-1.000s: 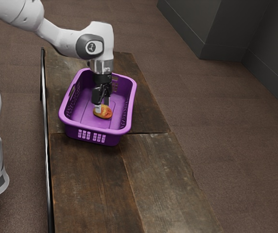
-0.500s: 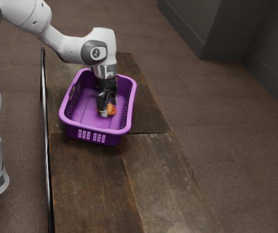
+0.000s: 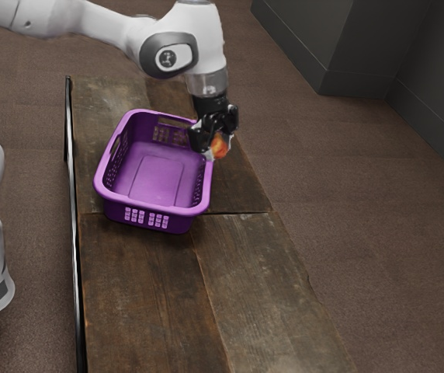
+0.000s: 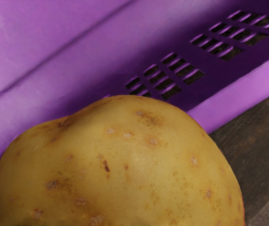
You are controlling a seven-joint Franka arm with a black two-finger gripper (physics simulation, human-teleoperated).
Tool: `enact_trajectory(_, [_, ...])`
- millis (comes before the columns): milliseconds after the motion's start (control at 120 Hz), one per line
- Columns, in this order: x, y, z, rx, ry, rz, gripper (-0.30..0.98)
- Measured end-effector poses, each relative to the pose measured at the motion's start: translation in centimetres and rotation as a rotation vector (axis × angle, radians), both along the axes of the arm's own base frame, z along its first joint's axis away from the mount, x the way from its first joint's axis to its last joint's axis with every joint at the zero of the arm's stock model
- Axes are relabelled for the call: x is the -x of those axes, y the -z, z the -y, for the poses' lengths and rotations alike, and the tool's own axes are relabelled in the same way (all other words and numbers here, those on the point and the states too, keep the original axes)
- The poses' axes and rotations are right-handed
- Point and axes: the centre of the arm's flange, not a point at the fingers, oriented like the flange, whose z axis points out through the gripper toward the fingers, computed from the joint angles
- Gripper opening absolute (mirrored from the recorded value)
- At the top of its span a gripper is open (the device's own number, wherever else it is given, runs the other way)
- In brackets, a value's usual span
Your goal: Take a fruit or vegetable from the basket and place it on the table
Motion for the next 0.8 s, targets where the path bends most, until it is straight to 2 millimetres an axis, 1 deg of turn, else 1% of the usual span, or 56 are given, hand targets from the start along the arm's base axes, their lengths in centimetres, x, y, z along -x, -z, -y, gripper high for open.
enact_trajectory(58, [-0.4,-2.2,4.8,-0.044,0.082,0.042,0.32])
enact_trajectory(100, [-0.7,-2.9,7.9,-0.067,0.129,0.056,0.32])
enact_trajectory(175, [-0.6,-2.9,13.1,-0.093,0.198,0.058,0.32])
enact_trajectory(217, [-0.4,-2.8,15.1,-0.100,0.220,0.059,0.32])
enact_trajectory(275, [0.4,-2.7,18.6,-0.113,0.259,0.059,0.32])
enact_trajectory(333, [1.1,-2.1,21.9,-0.118,0.292,0.051,0.32])
enact_trajectory(392, [1.0,-1.7,24.8,-0.101,0.311,0.039,0.32])
enact_trajectory(458, [-0.1,-1.5,26.9,-0.071,0.315,0.027,0.31])
enact_trajectory(517, [-0.1,-1.4,28.5,-0.055,0.316,0.021,0.31])
enact_trajectory(575, [0.1,-1.4,29.4,-0.043,0.309,0.017,0.31])
enact_trajectory(700, [0.6,-1.3,30.7,-0.023,0.288,0.007,0.31])
enact_trajectory(800, [1.2,-1.4,31.8,-0.015,0.279,0.005,0.50])
